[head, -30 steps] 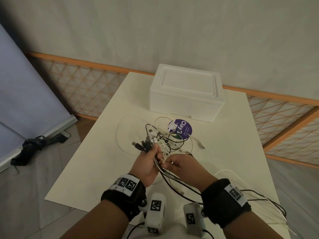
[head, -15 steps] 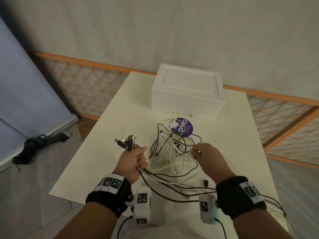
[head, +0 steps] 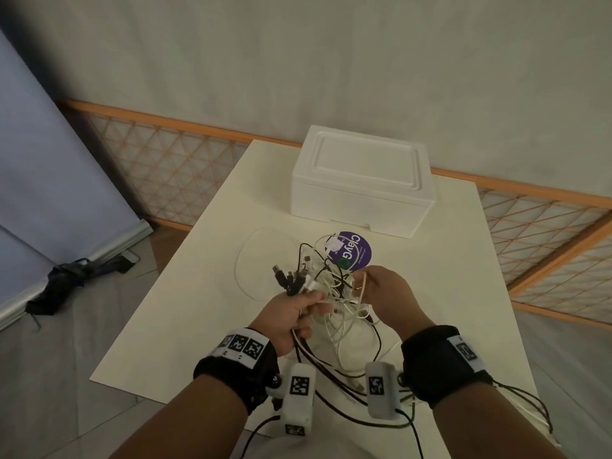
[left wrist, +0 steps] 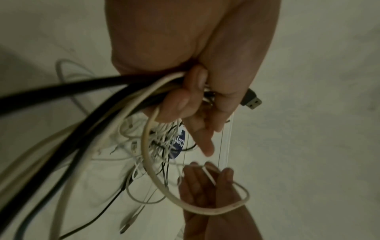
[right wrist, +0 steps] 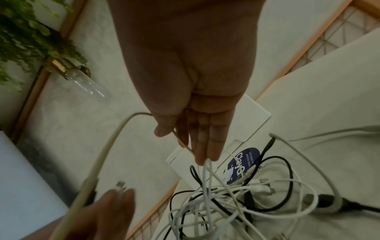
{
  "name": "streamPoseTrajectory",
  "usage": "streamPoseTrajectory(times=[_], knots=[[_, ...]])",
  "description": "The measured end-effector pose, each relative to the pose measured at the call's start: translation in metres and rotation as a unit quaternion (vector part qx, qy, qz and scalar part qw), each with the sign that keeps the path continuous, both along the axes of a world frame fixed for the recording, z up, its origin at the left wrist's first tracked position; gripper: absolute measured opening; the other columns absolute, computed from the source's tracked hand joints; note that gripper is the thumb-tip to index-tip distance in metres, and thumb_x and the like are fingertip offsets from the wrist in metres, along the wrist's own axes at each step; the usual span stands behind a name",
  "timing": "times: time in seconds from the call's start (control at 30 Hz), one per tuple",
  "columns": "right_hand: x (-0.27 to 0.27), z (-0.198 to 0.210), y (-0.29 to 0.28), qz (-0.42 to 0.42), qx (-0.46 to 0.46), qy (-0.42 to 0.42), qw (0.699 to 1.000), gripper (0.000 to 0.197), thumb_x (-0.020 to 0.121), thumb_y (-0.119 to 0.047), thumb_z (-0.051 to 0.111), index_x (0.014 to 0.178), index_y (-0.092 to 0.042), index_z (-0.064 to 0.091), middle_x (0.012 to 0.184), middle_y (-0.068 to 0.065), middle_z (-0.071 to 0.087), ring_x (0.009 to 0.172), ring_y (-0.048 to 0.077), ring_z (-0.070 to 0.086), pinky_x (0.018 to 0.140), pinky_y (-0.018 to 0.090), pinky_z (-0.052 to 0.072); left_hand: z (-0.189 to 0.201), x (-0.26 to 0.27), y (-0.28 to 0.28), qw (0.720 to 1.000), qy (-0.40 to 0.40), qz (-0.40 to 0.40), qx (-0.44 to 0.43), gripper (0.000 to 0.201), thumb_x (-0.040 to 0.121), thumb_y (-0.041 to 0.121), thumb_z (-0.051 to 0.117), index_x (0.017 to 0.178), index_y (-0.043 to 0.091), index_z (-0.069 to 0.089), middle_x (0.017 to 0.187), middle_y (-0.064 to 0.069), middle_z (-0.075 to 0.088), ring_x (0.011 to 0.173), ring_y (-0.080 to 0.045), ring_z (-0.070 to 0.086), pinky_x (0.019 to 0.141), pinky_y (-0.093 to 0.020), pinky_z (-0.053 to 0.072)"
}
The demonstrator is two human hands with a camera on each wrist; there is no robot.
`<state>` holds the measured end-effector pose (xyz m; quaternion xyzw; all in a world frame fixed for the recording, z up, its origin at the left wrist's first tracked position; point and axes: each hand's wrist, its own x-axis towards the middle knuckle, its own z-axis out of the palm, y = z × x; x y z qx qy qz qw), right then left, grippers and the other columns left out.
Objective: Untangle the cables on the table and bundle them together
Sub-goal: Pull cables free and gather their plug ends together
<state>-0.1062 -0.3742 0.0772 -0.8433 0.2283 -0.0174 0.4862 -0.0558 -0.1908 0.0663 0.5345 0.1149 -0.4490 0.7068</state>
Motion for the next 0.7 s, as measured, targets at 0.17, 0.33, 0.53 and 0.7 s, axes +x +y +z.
streamPoseTrajectory(times=[0.17,0.33,0.53,0.7], knots=[[0.008,0.01,0.0,0.053,-0.06,-0.032,0.996,0.016,0.094,-0.028,0.056,0.09,-0.019,0.068,0.079,-0.002,0.07,0.077,0.015,0.067,0.078,0.042,0.056,-0.005,0.004,-0.037,0.999,-0.008,-0.031,0.0,0.009,0.093,0.013,0.057,0.098,0.013,0.065,0.095,-0.014,0.072,0.034,-0.006,0.026,0.037,-0.018,0.028],[0.012,0.026,-0.004,0.082,-0.04,-0.088,0.992,0.014,0.094,-0.03,0.056,0.092,-0.024,0.068,0.078,-0.012,0.067,0.078,0.007,0.066,0.074,0.027,0.055,-0.01,0.011,-0.06,0.998,-0.059,0.0,0.025,0.007,0.083,0.006,0.068,0.084,0.013,0.066,0.066,-0.006,0.061,0.037,-0.01,0.031,0.038,-0.022,0.032],[0.018,0.012,-0.018,0.035,0.015,-0.105,0.994,0.018,0.09,-0.008,0.057,0.095,-0.025,0.06,0.089,-0.008,0.067,0.081,0.013,0.066,0.071,0.027,0.053,-0.003,0.025,-0.067,0.991,-0.132,0.027,0.02,0.005,0.083,0.012,0.07,0.08,0.011,0.067,0.059,-0.002,0.063,0.036,-0.008,0.03,0.039,-0.021,0.029],[0.024,-0.008,-0.01,0.147,-0.075,-0.033,0.986,0.009,0.086,-0.022,0.062,0.094,-0.023,0.058,0.084,-0.005,0.067,0.076,0.015,0.065,0.072,0.031,0.054,0.013,0.033,-0.067,0.989,-0.127,0.054,-0.049,0.021,0.085,0.011,0.068,0.064,0.015,0.067,0.057,-0.002,0.058,0.034,-0.005,0.03,0.037,-0.018,0.025]])
